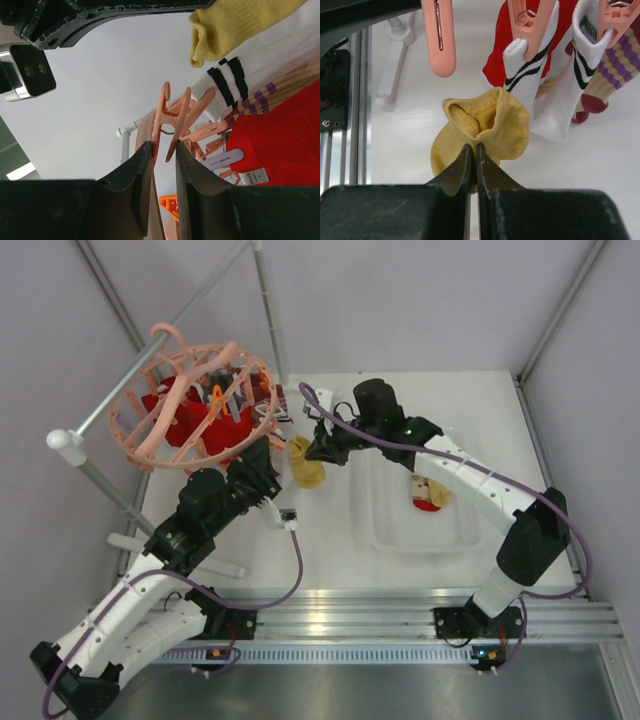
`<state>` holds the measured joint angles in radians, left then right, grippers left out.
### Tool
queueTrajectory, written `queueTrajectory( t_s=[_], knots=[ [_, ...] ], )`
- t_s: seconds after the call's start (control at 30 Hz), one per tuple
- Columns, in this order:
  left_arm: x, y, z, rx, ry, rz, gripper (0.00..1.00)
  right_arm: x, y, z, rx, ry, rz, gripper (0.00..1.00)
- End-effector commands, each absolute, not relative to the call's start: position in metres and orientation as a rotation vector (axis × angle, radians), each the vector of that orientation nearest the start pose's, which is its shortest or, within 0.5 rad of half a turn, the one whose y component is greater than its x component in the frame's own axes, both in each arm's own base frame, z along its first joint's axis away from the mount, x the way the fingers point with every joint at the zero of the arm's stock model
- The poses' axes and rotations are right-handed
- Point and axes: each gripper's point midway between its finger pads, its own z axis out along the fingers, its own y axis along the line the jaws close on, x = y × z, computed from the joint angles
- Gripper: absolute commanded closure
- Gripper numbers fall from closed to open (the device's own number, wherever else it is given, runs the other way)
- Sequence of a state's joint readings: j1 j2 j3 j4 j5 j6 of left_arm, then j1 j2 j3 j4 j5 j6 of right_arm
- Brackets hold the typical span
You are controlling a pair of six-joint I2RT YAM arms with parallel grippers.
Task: Clip the socks to the hanger
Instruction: Pick up the sock from the bin, then clamp the sock onto the hanger.
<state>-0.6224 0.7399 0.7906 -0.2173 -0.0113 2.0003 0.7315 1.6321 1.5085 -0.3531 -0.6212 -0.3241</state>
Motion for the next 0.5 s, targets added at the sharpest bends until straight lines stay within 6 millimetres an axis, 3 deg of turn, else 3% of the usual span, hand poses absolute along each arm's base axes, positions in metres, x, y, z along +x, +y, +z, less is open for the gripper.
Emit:
queueTrajectory(
  t_s=[0.0,0.47],
  knots=[
    [0.277,-0.162,0.340,1.793,0.391,1.003,1.00,0.287,0.391,0.291,-1.388,1.487,0.862,1.00],
    [0.275,-0.168,0.331,1.848,0.305,1.032,1.00,0.286,0.394,0.280,-1.468,1.562,0.812,1.00]
  ],
)
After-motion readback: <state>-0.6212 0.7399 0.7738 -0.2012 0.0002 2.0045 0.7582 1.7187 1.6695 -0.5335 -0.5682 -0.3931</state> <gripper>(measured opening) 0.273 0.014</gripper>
